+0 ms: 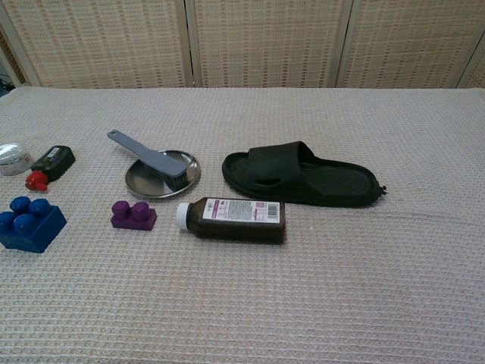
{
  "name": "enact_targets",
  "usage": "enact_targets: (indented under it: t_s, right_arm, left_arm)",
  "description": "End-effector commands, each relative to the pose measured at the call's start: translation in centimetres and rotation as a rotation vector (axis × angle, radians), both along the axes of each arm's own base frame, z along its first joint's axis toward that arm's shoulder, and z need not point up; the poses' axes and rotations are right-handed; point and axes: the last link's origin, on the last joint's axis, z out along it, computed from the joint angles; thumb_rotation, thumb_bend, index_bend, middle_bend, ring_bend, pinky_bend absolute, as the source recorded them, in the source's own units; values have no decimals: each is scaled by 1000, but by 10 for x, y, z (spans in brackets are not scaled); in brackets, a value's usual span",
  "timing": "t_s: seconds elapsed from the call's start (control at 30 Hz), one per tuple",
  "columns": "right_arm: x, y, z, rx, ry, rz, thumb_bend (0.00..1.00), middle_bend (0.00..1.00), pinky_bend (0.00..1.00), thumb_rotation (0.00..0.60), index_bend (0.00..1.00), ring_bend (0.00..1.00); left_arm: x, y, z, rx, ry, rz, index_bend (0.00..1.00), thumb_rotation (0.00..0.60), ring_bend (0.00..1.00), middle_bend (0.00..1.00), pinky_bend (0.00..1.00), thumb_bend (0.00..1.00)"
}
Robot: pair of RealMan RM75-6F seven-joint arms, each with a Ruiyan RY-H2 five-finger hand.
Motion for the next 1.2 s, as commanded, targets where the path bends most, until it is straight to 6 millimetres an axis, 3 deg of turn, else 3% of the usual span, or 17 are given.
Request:
enact_targets:
  t_s: [0.03,0.1,0.17,0.33,0.43,0.53,0.7,0.83,1.2]
  right_arm:
    - [0,0,0,-1,-1,1,166,0,0,600,0,0]
    - [0,0,0,2,-2,-1,166,0,0,600,0,0]
    - [0,0,0,-1,-6,-1,166,0,0,600,0,0]
    - [0,-1,-3,11,4,-8,166,0,0,600,0,0]
    - [-1,-2,-4,9,10,-12,165,0,0,600,0,0]
    - [-1,-3,-6,8,19,-17,166,0,0,600,0,0]
    - [-1,-4,-6,3,24,-16,166,0,0,600,0,0]
    - [-3,-6,-7,-6,36,-33,166,0,0,600,0,0]
    - [-9,-11,-11,12,50,-74,166,0,0,600,0,0]
  left_arm:
    - [0,0,-2,-8,-2,0,94,600,24,93,219,428]
    - [2,3,-5,-23,-1,-8,89,600,27,91,233,429]
    - [7,13,-12,-61,25,-30,83,600,70,88,311,431]
    - [32,60,-31,-192,61,-87,82,600,463,96,794,447]
    - [46,90,-44,-233,100,-127,96,600,546,122,866,453]
    - [61,120,-63,-295,118,-147,107,600,599,129,902,451]
    - [70,138,-76,-321,121,-155,107,600,656,125,934,450]
    - [95,179,-111,-358,128,-178,107,600,686,101,952,447]
    - [119,226,-157,-349,201,-214,107,600,727,88,983,448]
